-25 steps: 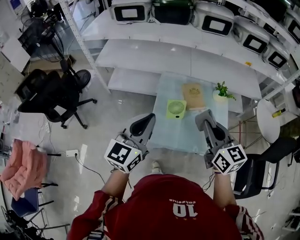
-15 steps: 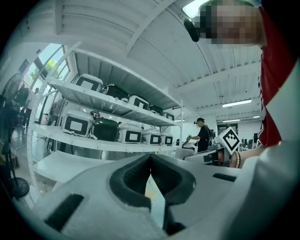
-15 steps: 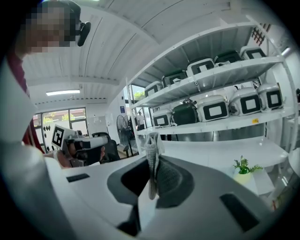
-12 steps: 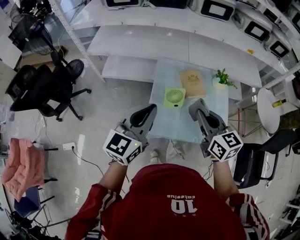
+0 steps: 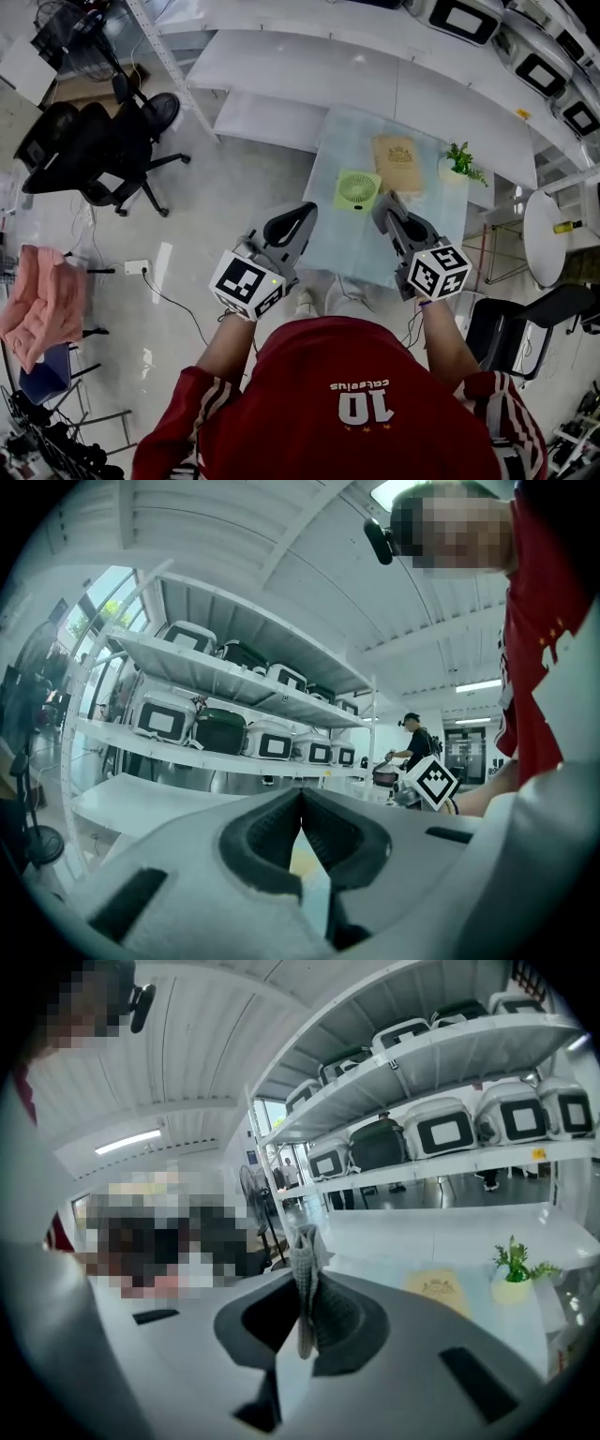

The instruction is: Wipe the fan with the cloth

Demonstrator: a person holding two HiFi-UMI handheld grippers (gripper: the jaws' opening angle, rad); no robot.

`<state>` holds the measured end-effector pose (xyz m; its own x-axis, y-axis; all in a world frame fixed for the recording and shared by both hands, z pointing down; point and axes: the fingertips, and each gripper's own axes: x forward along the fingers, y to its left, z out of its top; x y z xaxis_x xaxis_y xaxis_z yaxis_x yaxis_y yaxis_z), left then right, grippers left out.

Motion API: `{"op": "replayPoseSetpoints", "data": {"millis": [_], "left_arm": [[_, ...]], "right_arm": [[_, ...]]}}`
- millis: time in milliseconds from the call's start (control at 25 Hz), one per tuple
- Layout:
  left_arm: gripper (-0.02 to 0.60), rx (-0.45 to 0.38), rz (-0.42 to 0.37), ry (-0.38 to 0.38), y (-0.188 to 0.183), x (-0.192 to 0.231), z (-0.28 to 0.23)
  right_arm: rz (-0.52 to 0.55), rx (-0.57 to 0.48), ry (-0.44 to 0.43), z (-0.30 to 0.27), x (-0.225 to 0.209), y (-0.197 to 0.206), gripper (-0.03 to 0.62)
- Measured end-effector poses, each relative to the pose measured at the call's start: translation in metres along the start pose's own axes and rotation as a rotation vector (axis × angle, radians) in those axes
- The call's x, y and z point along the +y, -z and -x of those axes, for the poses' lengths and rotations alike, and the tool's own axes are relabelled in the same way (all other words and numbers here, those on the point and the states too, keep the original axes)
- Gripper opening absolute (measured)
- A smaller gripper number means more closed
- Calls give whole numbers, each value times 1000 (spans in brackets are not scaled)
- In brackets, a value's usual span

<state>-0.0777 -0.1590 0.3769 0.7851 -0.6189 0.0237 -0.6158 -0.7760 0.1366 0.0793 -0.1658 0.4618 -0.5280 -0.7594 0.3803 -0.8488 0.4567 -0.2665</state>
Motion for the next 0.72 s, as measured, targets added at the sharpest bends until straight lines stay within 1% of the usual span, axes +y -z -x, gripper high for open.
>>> {"op": "replayPoseSetpoints", "data": {"millis": [80,240,360,560,720], "left_arm": [[0,28,-13,-7,12,2,-8],[0,42,35,-26,29,12,-22],[0,59,41,-59,43,22,-31],[0,80,87,-103,64,34,-42],[-1,104,68,-141,69,42,-47]], "right_arm": [[-26,5,-21,-11,-7,9,18],[-46,35,-11,-29,-27,30,18],[-65,62,-3,-42,-41,46,18],[-89,118,-27,-63,-52,71,20],[-89,149,-57,-82,-56,80,20]]}}
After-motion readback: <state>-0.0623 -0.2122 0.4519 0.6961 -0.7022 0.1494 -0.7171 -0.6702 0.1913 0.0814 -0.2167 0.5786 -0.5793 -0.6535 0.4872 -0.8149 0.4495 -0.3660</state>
